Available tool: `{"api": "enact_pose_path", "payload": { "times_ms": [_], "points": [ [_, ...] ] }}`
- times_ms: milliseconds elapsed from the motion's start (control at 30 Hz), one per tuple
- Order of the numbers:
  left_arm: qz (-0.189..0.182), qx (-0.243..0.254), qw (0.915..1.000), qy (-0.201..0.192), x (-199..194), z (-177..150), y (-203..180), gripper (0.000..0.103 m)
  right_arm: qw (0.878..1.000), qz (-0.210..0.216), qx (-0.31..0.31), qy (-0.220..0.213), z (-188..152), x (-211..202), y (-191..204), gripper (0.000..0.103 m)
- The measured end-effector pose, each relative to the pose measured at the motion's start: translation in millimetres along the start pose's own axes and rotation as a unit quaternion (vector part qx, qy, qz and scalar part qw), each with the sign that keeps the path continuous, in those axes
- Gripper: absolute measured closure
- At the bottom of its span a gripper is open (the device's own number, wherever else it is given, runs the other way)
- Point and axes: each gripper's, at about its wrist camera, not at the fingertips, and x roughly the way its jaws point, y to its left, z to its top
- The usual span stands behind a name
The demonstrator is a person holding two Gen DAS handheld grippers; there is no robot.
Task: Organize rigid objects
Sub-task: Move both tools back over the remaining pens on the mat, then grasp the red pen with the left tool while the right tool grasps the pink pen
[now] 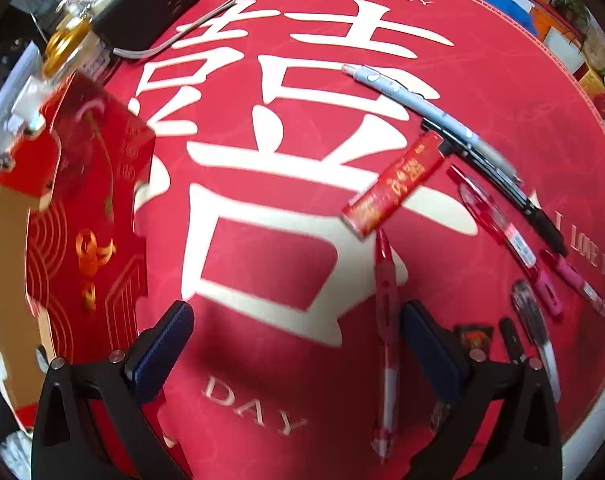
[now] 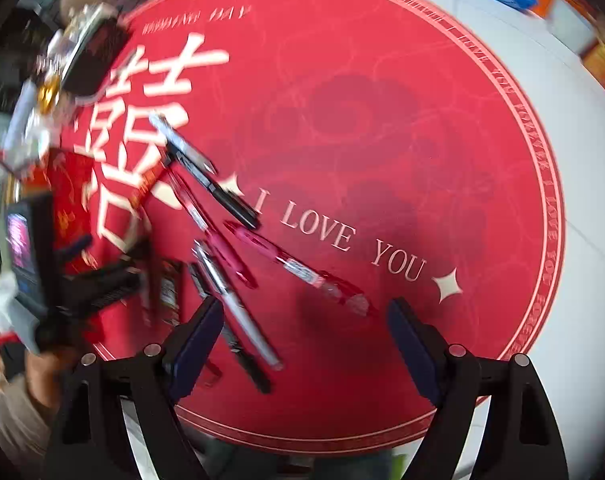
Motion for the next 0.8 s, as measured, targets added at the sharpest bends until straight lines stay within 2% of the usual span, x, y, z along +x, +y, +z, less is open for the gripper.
{"api": "enact_pose_path", "payload": {
  "times_ms": [100, 200, 300, 400, 467, 533, 600, 733, 800],
  "points": [
    [-0.002, 0.01, 1.0, 0.0, -3.8, -7.9, -7.7, 0.0, 0.998, -0.027, -0.063, 0.012, 6.3, 20.7, 5.2, 0.018],
    [-0.002, 0.003, 1.0, 0.007, -0.8, -14.6, -12.6, 0.0, 0.991, -0.037, -0.125, 0.025, 10.9, 39.6, 14.5, 0.018],
    [-0.004, -0.046, 0.9989, 0.013, 3.8, -17.2, -6.9, 0.0, 0.982, -0.042, -0.183, 0.025, 14.1, 50.4, 25.2, 0.018],
    [-0.02, -0.094, 0.9951, 0.02, 6.0, -25.4, 0.4, 0.0, 0.973, -0.053, -0.226, 0.016, 15.5, 53.8, 34.8, 0.018],
    [-0.046, -0.133, 0.9898, 0.024, 10.9, -29.2, 9.7, 0.0, 0.964, -0.072, -0.254, 0.017, 14.3, 56.5, 41.6, 0.018],
    [-0.049, -0.153, 0.987, 0.015, 10.8, -35.6, 12.5, 0.0, 0.956, -0.096, -0.278, 0.014, 10.0, 58.9, 47.8, 0.021],
    [-0.046, -0.157, 0.9865, 0.008, 10.3, -38.4, 12.6, 0.0, 0.948, -0.105, -0.301, 0.007, 2.7, 58.2, 53.0, 0.031],
    [-0.048, -0.129, 0.9904, -0.006, 0.8, -53.3, -7.2, 0.0, 0.945, -0.105, -0.31, 0.01, -3.7, 56.1, 61.5, 0.048],
    [-0.053, -0.097, 0.9938, -0.017, 0.7, -49.6, -13.4, 0.0, 0.943, -0.106, -0.316, 0.01, -7.6, 55.4, 69.5, 0.075]
  ]
}}
